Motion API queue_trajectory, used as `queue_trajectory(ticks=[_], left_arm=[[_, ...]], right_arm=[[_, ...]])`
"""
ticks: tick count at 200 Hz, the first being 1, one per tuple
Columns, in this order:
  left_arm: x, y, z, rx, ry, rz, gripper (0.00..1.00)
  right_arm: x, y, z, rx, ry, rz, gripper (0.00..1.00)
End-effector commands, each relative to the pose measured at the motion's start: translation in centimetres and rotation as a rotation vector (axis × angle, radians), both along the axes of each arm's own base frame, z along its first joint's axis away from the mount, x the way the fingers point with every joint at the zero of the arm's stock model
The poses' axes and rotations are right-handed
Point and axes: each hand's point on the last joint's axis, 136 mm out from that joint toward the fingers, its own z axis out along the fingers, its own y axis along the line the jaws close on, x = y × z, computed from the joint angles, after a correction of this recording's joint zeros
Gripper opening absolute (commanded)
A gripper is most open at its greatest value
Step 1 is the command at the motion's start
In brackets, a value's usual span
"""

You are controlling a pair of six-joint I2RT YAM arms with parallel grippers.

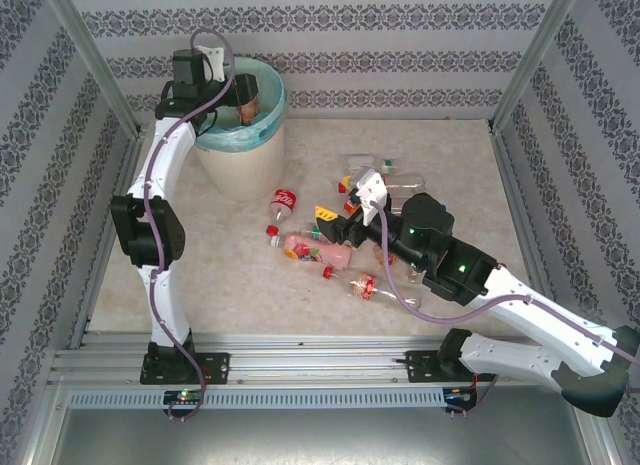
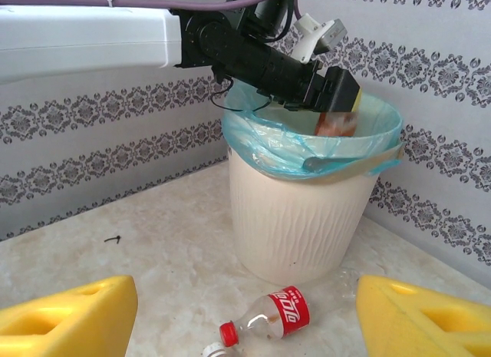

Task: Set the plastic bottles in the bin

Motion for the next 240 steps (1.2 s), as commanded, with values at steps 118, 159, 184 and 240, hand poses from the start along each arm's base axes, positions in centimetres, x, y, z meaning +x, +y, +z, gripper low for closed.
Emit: queue_trajectory(ticks=[118, 159, 184, 240], left_arm=[[-4.7, -1.8, 11.6, -0.022, -0.188, -0.061, 0.71], [-6.8, -1.5, 13.9, -0.007, -0.207, -0.036, 0.70], [-9.1, -1.3, 16.1, -0.001, -0.229, -0.026, 0.70], [-16.2, -2.0, 18.2, 0.052, -0.288, -0.038, 0.70]], right_arm=[[-0.3, -1.1, 1.2, 0.050, 0.017, -0.026, 0.75], [0.0, -1.2, 0.9, 0.014, 0.061, -0.044, 0.75], [0.3, -1.3, 0.2, -0.057, 0.108, -0.059, 0.76], [1.4, -1.6, -3.8, -0.183, 0.287, -0.087, 0.77]])
